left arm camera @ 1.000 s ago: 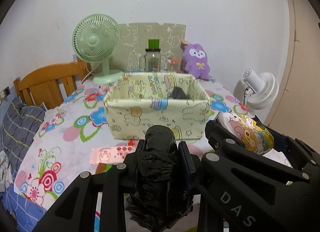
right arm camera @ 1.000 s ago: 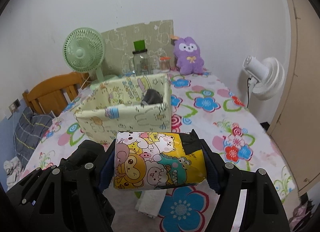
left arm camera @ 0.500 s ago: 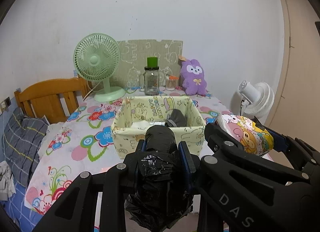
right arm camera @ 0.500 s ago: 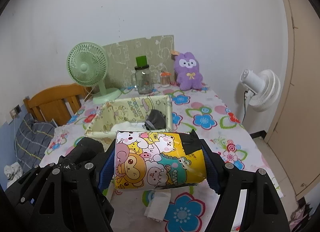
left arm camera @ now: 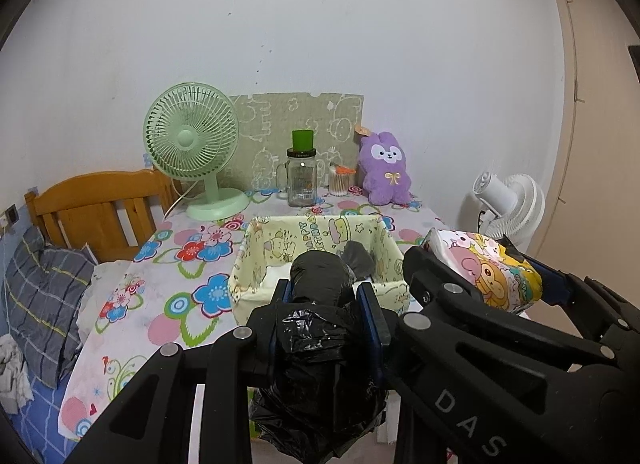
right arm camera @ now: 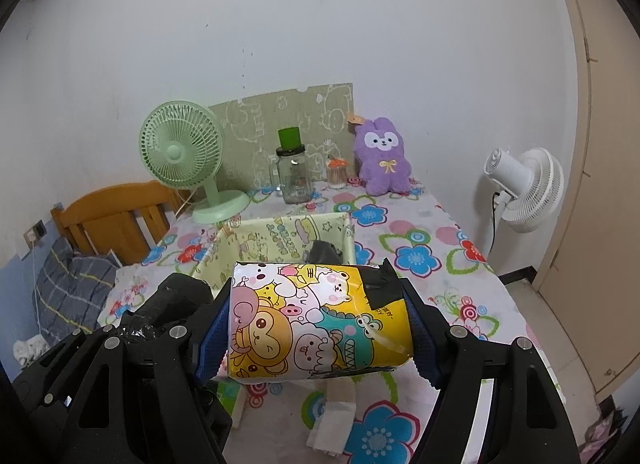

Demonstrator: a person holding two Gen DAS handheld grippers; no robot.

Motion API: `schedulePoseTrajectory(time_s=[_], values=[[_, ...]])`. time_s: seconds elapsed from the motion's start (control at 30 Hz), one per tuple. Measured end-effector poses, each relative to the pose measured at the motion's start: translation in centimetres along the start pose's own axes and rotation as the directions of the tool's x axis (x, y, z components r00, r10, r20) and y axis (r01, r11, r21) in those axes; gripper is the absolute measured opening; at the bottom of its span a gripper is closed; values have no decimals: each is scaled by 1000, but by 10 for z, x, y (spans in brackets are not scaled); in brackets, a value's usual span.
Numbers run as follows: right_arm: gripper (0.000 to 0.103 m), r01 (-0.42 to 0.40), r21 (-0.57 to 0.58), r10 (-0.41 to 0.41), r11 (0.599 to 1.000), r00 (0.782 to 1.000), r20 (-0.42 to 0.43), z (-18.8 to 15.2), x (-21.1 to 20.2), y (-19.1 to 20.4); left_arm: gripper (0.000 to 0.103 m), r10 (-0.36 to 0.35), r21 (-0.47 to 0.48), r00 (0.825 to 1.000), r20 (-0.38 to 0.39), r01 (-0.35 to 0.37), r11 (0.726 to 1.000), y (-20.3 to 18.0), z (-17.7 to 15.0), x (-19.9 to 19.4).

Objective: Organize soft objects
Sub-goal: 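Carry the black bag and yellow packet over the basket with both tools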

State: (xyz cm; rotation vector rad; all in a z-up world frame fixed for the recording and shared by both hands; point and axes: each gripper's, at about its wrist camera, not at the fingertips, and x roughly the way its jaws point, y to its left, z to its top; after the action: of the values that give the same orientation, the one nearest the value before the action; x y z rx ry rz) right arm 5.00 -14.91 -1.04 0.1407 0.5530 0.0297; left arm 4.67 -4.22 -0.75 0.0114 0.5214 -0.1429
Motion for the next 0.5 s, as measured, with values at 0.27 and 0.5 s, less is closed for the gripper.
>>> schedulePoseTrajectory(time_s=[0.27, 0.5], values=[[78, -30, 2, 30, 1000, 1000, 9, 14, 12, 6, 33, -9, -11, 1000, 6, 9, 1000, 6, 16, 10], [78, -39, -1, 39, 999, 999, 7, 28, 31, 10, 33, 2, -16, 1000, 5, -2, 1000, 12, 27, 25]])
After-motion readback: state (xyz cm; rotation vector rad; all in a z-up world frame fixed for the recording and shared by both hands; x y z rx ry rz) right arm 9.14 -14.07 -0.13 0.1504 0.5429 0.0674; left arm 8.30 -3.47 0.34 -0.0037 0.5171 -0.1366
